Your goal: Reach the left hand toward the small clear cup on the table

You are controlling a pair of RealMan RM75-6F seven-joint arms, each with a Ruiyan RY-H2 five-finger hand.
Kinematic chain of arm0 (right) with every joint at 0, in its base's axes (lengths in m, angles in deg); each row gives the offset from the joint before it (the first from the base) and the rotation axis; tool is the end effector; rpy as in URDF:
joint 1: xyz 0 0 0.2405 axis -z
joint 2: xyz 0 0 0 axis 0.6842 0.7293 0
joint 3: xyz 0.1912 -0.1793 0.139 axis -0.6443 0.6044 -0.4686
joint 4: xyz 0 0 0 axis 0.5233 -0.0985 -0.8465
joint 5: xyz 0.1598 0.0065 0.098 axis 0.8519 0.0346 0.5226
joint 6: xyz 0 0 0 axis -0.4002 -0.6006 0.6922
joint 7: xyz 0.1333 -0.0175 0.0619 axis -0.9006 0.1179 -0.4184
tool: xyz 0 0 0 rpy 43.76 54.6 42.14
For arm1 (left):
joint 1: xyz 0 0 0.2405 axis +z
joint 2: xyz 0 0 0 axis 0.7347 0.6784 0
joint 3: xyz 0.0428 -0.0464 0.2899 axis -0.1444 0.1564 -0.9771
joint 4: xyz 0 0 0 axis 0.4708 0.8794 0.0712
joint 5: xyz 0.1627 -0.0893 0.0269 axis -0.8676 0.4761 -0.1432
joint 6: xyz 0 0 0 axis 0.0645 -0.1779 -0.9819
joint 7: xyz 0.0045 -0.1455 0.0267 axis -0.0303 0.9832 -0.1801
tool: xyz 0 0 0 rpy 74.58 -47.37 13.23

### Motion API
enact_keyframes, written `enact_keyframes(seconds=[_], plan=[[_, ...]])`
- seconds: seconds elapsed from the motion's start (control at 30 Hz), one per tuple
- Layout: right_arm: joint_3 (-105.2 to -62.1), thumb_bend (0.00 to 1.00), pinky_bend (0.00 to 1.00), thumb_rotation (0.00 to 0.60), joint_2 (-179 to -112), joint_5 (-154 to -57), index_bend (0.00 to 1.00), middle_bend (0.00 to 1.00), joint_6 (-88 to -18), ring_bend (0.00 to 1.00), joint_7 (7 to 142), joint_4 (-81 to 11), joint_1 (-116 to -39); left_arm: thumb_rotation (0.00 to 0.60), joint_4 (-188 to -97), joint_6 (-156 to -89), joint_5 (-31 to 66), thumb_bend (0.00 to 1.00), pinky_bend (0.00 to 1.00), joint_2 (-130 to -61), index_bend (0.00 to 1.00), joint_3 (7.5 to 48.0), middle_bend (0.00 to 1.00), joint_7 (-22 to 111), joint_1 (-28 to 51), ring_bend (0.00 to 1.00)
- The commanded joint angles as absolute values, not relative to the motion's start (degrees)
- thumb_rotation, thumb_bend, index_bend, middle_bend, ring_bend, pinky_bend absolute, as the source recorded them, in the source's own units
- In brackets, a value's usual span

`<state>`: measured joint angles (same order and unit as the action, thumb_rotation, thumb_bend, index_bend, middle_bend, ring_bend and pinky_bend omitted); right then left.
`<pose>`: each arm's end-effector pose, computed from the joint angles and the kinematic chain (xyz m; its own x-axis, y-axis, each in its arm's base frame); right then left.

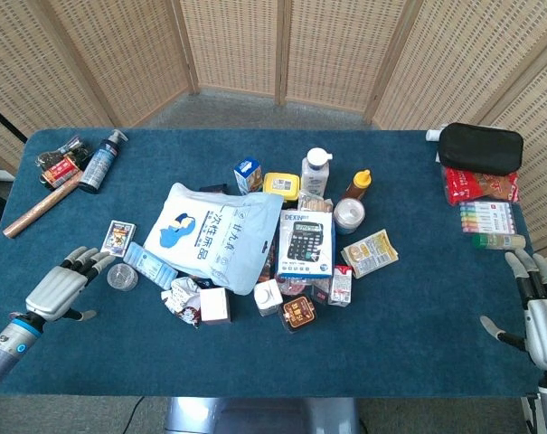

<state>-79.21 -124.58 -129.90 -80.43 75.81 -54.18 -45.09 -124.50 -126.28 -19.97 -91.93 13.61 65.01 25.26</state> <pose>-0.3310 -0.1768 0.2263 0.3980 0.1391 0.9068 -0.9162 0.0098 0.4006 -0.3797 0.2753 0.0969 0.5739 0.2998 0.7621 0.8058 -0.3729 -0.4601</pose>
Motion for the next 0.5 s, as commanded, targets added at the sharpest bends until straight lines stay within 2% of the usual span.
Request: enact_keyframes(seconds=[0.03, 0.17, 0.23, 0.3, 0.37, 0.5], plan=[[-79.3, 0.0, 0.0, 0.59, -124.5, -129.8, 0.0, 0.0, -80.5, 0.0, 75.4, -54.1, -45.0, 0.6, -124.9, -125.4, -19.1, 0.0, 0.0, -92.6, 0.0, 13.9, 0.0, 64.1, 24.6, 0.0], [-79.3, 0.0, 0.0, 0.591, -124.2, -129.9, 0.0, 0.0, -80.6, 0.0, 74.9, -54.1, -44.9, 0.6, -125.8, -124.2, -18.2, 0.0, 0.0, -93.0, 0.0, 14.3, 0.0, 63.1, 23.7, 0.0], [-79.4, 0.0, 0.0, 0.591, -124.2, -129.9, 0.0, 0.0, -80.8, 0.0, 74.7, -54.1, -44.8, 0.6, -126.4, -123.9, -17.7, 0.0, 0.01, -93.3, 0.04, 14.7, 0.0, 63.0, 23.3, 0.0], [-79.4, 0.0, 0.0, 0.591, -124.1, -129.8, 0.0, 0.0, -80.9, 0.0, 74.5, -54.2, -44.8, 0.6, -126.8, -123.3, -17.3, 0.0, 0.06, -93.6, 0.08, 14.8, 0.02, 62.3, 22.8, 0.02], [-79.4, 0.0, 0.0, 0.59, -124.0, -129.8, 0.0, 0.0, -80.9, 0.0, 74.3, -54.1, -44.7, 0.6, -127.3, -122.9, -16.9, 0.0, 0.16, -93.8, 0.18, 15.1, 0.12, 61.3, 22.5, 0.12], [-79.5, 0.0, 0.0, 0.59, -123.9, -129.8, 0.0, 0.0, -81.1, 0.0, 74.1, -54.1, -44.6, 0.6, -127.7, -124.2, -16.0, 0.0, 0.5, -94.9, 0.46, 15.9, 0.44, 58.7, 22.6, 0.45]])
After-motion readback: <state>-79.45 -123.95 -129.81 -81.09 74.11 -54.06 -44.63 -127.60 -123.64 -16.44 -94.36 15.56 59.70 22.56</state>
